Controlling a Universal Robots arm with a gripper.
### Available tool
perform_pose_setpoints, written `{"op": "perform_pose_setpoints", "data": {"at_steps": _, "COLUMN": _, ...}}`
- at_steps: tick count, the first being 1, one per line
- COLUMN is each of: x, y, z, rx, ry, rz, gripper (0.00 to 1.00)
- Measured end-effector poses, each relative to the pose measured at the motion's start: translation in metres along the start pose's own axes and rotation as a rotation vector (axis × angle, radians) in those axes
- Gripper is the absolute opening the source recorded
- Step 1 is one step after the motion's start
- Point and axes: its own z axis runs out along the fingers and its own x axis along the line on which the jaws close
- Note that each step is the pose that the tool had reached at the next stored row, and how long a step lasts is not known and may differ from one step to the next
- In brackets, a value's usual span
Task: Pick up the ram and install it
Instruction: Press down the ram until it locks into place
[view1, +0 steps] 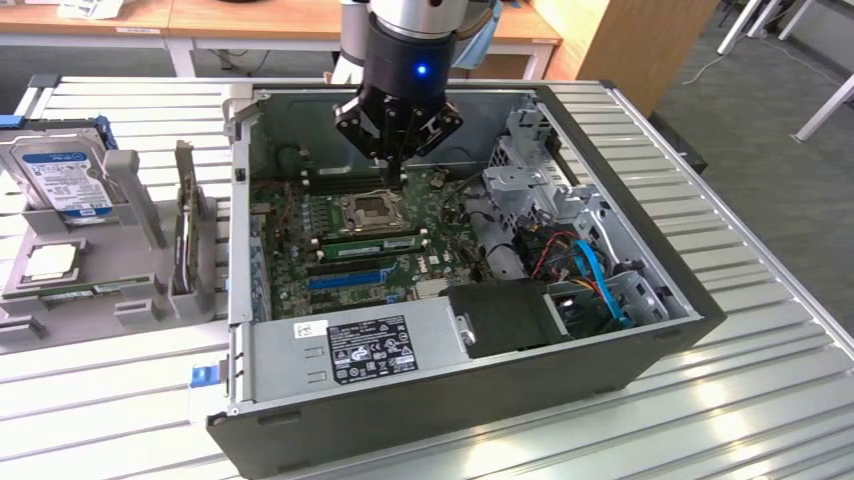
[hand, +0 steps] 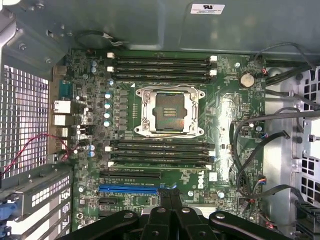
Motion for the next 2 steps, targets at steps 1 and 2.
{"op": "perform_pose_setpoints", "data": {"at_steps": 1, "x": 0.0, "y": 0.0, "z": 0.0, "rx": -0.0001, "ry": -0.0001, "rz": 0.0, "gripper": 0.1}}
{"op": "perform_pose_setpoints", "data": {"at_steps": 2, "x": 0.0, "y": 0.0, "z": 0.0, "rx": 0.0, "ry": 0.0, "rz": 0.0, "gripper": 0.1}}
